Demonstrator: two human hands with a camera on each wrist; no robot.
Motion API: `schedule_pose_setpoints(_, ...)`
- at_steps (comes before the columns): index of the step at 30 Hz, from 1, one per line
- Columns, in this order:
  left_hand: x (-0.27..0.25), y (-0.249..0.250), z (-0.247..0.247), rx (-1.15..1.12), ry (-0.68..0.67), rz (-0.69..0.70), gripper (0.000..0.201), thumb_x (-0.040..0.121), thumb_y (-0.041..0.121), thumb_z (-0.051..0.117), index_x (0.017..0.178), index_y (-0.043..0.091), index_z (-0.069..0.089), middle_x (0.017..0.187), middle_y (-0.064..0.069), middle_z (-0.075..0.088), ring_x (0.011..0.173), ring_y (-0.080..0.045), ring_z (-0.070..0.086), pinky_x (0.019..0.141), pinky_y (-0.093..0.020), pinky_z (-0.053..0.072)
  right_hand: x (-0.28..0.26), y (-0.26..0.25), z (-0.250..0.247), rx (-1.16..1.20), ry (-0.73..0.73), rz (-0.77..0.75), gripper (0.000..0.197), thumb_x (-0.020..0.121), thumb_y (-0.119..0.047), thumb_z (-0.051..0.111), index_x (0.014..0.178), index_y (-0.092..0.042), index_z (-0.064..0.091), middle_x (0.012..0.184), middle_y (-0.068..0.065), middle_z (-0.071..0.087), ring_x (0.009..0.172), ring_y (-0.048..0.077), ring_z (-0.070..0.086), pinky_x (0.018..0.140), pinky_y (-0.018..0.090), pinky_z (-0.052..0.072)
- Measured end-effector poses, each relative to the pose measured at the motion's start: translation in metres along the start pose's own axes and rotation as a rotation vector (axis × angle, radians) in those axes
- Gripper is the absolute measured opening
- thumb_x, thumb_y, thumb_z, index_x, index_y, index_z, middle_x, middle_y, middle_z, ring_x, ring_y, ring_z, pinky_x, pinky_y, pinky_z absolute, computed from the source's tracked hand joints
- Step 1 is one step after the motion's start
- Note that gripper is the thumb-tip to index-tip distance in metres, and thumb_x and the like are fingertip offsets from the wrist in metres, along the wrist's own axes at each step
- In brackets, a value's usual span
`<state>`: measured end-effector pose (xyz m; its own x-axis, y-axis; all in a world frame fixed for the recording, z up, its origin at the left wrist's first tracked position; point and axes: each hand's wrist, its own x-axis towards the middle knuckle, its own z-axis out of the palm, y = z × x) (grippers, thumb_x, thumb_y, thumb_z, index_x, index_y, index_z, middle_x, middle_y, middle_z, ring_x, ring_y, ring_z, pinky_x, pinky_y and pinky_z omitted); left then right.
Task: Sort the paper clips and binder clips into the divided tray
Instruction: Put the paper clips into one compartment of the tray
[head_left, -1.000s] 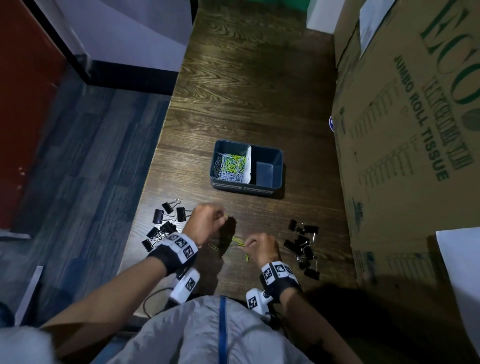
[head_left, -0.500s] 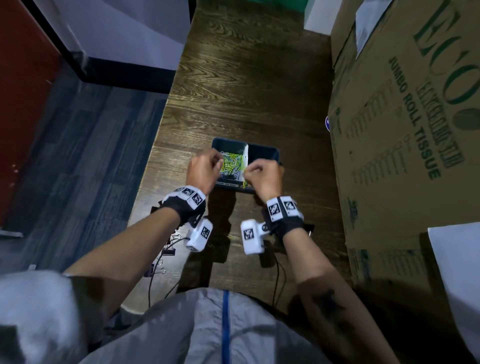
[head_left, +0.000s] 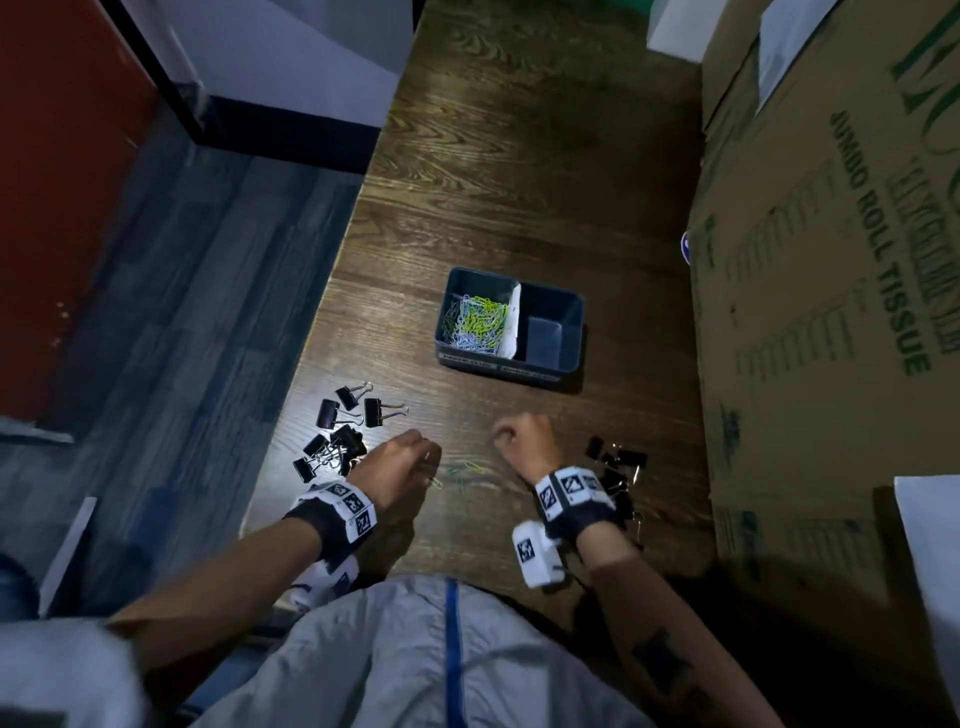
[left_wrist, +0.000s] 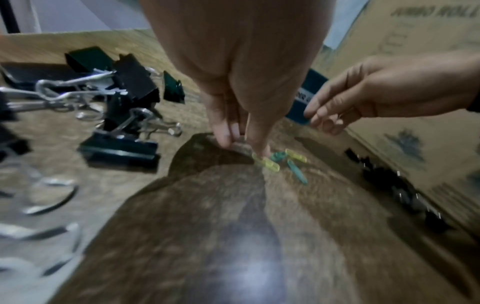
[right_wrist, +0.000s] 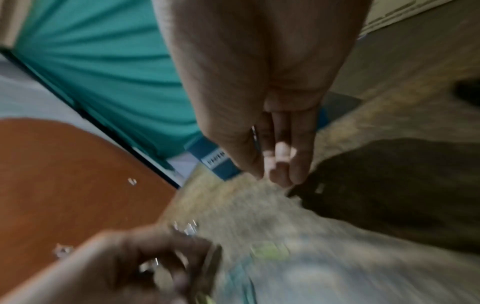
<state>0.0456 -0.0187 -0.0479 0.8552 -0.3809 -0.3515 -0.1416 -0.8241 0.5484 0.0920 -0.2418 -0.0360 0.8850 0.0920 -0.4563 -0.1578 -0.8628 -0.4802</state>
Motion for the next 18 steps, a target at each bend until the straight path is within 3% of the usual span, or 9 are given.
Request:
schedule_pose_setpoints(2, -0.007, -0.001, 0.006, 0.012, -0.015, 0.043, 0.028, 0.087, 0.017, 0.065, 0.115, 0.018, 0.065, 0.106, 0.0, 0.055, 0.094, -0.017, 0.057, 0.082, -0.022, 0.044, -0.015, 0.019, 0.023, -0.067, -0.116, 0.013, 0.026, 0.088, -0.009, 0.063, 0.107, -0.02, 0.076, 0.106, 0.006, 0.074, 0.096, 0.028, 0.07, 0.086, 0.037, 0.057)
schedule_pose_setpoints(4, -0.013, -0.001, 0.012, 0.045, -0.014, 0.081, 0.026, 0.087, 0.019, 0.065, 0.113, 0.017, 0.068, 0.106, -0.003, 0.058, 0.095, -0.02, 0.058, 0.083, -0.027, 0.048, -0.031, 0.023, 0.034, -0.116, -0.176, -0.057, 0.041, 0.089, -0.009, 0.063, 0.126, -0.024, 0.068, 0.123, 0.006, 0.06, 0.11, 0.029, 0.063, 0.094, 0.035, 0.051)
schedule_pose_setpoints(7, -0.017, -0.003, 0.026, 0.105, 0.002, 0.129, 0.017, 0.082, 0.02, 0.072, 0.099, 0.017, 0.072, 0.097, -0.003, 0.063, 0.088, -0.021, 0.063, 0.072, -0.027, 0.051, -0.046, 0.019, 0.039, -0.179, -0.199, -0.113, 0.044, 0.094, -0.013, 0.06, 0.137, -0.026, 0.06, 0.14, 0.007, 0.048, 0.127, 0.032, 0.053, 0.105, 0.04, 0.045)
schedule_pose_setpoints(11, -0.018, 0.002, 0.029, 0.194, -0.015, 0.171, 0.008, 0.084, 0.028, 0.066, 0.087, 0.021, 0.068, 0.087, 0.002, 0.06, 0.077, -0.017, 0.062, 0.056, -0.026, 0.047, -0.048, 0.013, 0.043, -0.226, -0.121, -0.129, 0.035, 0.096, -0.019, 0.059, 0.13, -0.026, 0.064, 0.13, 0.005, 0.054, 0.118, 0.031, 0.058, 0.096, 0.039, 0.049)
schedule_pose_setpoints(14, -0.017, 0.01, 0.032, 0.302, -0.031, 0.211, 0.013, 0.084, 0.03, 0.054, 0.077, 0.023, 0.062, 0.08, 0.005, 0.057, 0.071, -0.016, 0.059, 0.048, -0.026, 0.046, -0.045, 0.008, 0.044, -0.199, -0.093, -0.096, 0.028, 0.096, -0.021, 0.058, 0.122, -0.018, 0.068, 0.13, 0.008, 0.058, 0.115, 0.034, 0.061, 0.09, 0.04, 0.051)
schedule_pose_setpoints(16, -0.013, 0.018, 0.031, 0.303, -0.009, 0.167, 0.005, 0.08, 0.024, 0.061, 0.076, 0.022, 0.061, 0.078, 0.004, 0.057, 0.068, -0.018, 0.06, 0.046, -0.027, 0.046, -0.042, 0.005, 0.044, -0.179, -0.071, -0.095, 0.025, 0.095, -0.024, 0.06, 0.118, -0.015, 0.067, 0.125, 0.008, 0.059, 0.11, 0.034, 0.063, 0.084, 0.04, 0.052)
schedule_pose_setpoints(18, -0.008, 0.024, 0.028, 0.243, 0.026, 0.115, 0.01, 0.076, 0.023, 0.068, 0.083, 0.02, 0.062, 0.081, 0.002, 0.057, 0.064, -0.018, 0.059, 0.045, -0.026, 0.044, -0.04, 0.001, 0.043, -0.174, -0.066, -0.1, 0.029, 0.094, -0.031, 0.064, 0.117, -0.015, 0.065, 0.123, 0.007, 0.059, 0.108, 0.032, 0.062, 0.083, 0.039, 0.051)
